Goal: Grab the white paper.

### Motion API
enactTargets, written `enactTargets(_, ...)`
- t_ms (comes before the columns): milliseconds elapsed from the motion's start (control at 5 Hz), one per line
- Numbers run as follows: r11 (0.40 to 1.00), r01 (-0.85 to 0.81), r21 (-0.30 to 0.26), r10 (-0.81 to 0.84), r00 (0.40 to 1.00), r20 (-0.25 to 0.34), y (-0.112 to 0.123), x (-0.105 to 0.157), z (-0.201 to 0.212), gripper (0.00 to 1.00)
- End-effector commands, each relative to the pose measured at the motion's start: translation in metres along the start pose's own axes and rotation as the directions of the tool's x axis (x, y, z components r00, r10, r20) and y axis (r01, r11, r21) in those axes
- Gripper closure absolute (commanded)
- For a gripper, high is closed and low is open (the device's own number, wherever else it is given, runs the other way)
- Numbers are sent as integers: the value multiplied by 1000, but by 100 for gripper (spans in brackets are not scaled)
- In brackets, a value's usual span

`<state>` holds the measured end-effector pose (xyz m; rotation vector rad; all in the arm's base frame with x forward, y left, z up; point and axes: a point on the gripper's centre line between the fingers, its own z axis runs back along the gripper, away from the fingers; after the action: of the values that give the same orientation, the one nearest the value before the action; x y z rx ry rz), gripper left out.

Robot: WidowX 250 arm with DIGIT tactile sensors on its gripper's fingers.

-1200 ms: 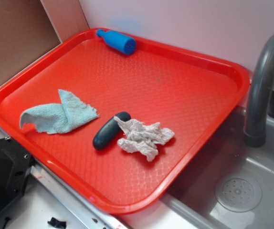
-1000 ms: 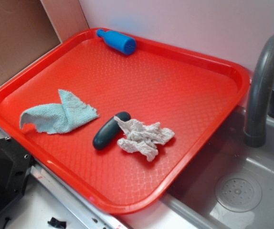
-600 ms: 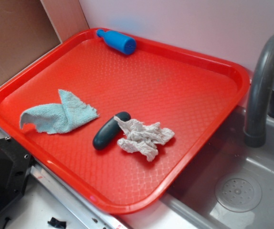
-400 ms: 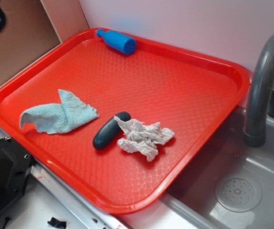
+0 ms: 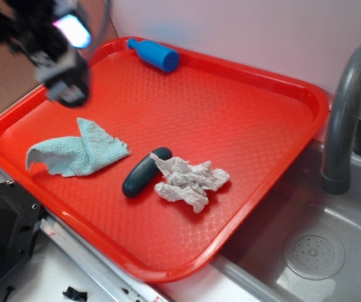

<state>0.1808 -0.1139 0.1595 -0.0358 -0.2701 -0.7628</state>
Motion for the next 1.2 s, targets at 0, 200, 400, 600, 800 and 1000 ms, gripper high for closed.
enactTargets(0,948,302,-98,-295,952,75,-21,23,-56,0)
enactTargets(200,913,381,-144,-380,924,38,-26,22,-83,0)
enactTargets(400,884,437,-167,-447,894,-22,-32,14,-107,0)
enactTargets(600,866,459,-197,-479,875,-67,-32,6,-124,0)
enactTargets(800,862,463,-208,-488,868,-93,-35,5,-133,0)
enactTargets(1000,862,467,-197,-497,855,-147,-37,3,-141,9)
